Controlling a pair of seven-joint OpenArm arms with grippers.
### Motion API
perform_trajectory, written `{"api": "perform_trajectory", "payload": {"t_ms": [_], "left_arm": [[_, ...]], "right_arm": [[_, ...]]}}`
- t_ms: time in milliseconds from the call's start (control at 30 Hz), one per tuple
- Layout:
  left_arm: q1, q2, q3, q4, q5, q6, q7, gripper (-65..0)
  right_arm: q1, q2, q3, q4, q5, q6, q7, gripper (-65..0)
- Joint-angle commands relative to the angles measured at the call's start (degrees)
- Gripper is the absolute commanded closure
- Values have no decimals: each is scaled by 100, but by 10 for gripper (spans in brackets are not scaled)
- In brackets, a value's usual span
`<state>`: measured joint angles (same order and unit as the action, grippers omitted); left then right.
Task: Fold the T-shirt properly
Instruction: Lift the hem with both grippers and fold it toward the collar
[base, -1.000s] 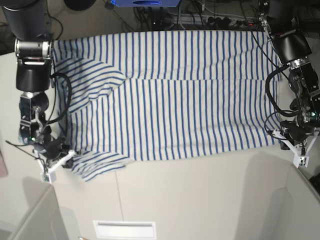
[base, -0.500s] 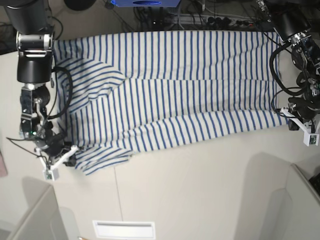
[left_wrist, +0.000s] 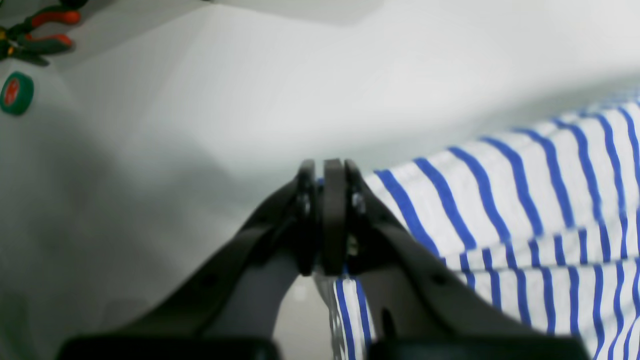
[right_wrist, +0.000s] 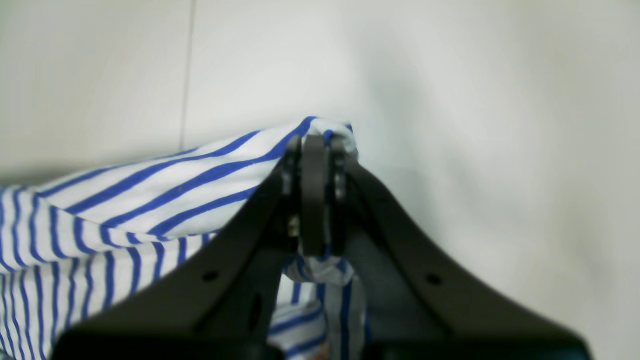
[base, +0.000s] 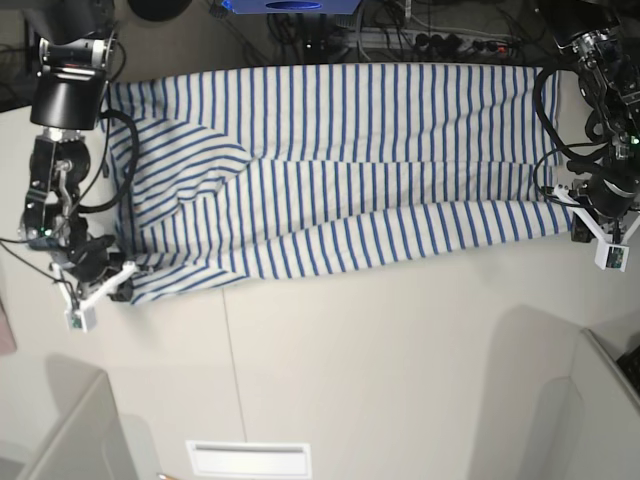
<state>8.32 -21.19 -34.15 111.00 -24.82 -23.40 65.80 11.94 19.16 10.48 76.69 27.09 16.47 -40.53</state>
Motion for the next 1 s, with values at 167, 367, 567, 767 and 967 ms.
{"api": "perform_trajectory", "payload": {"t_ms": [167,367,567,767,967], "left_arm": [[210,-118,-44,96,-2,6,-97,0],[404,-118,-53,157,-2,6,-88,0],[447,-136,-369,157,-2,-38,-79,0],[746,-136,-413,157,34,-425,-79,0],[913,-136,-413,175,7,-425,-79,0]], "right_arm": [[-285,75,451,784,64,10,-268,0],[-680,40,451,1197,64,10,-355,0],[-821,-4,460,1435,73,10,-707,0],[-962,-188,1154,1839,645,10,-1296,0],[-1155,-197,1260,2314,917,10,-1577,0]]}}
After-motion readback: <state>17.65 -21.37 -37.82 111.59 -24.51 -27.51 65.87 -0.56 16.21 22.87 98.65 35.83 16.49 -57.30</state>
